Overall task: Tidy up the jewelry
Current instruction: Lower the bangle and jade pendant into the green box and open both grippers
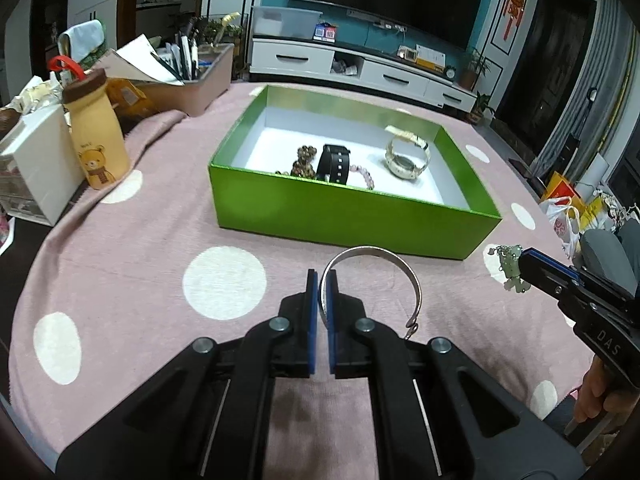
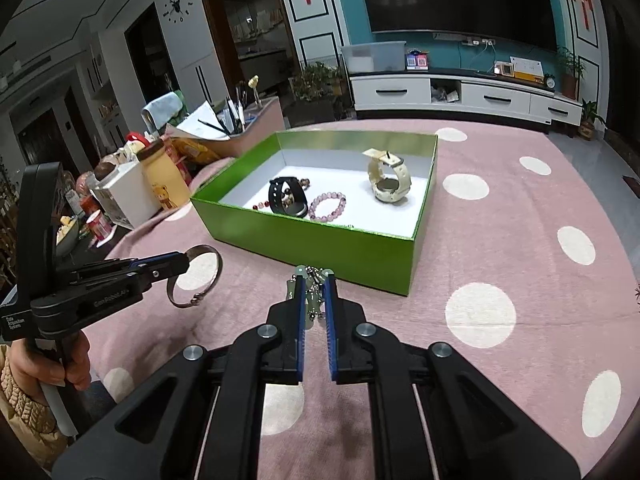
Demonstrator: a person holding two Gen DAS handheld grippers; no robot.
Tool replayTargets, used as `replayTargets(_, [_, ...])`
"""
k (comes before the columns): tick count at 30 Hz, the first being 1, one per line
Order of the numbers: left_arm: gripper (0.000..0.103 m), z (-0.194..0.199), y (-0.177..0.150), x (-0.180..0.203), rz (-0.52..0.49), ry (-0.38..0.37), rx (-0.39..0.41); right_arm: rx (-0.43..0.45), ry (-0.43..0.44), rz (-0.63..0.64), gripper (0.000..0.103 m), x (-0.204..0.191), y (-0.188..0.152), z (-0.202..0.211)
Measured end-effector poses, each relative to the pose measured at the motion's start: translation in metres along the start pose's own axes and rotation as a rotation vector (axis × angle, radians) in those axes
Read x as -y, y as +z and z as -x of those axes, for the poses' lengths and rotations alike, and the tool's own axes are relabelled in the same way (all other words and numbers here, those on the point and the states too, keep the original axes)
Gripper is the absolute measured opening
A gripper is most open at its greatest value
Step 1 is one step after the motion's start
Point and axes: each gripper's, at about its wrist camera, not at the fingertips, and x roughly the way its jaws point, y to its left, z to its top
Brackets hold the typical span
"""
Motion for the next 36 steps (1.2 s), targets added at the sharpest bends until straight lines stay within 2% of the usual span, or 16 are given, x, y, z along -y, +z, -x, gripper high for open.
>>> replayTargets(11, [0.003, 0.032, 0.011, 0.01, -0.006, 0.016, 0.057, 0.078, 0.031, 0.021, 0.009, -0.003, 0.014, 0.027])
replayTargets(18, [0.003, 0.042, 0.029, 0.017, -0.018, 0.015, 0.097, 0.112, 0.021, 0.026, 0.009, 0.002, 0.027, 0.034])
replayTargets(24, [0.003, 0.037, 0.049, 0.016, -0.01, 0.011, 0.105, 0.129, 0.013, 0.032, 0.009, 0.006, 0.039, 0.033])
replayTargets(36, [0.003, 0.013, 0.084, 0.001, -0.01, 0.069, 0.112, 0.126, -0.002, 0.03, 0.009, 0.015, 0.057, 0.012])
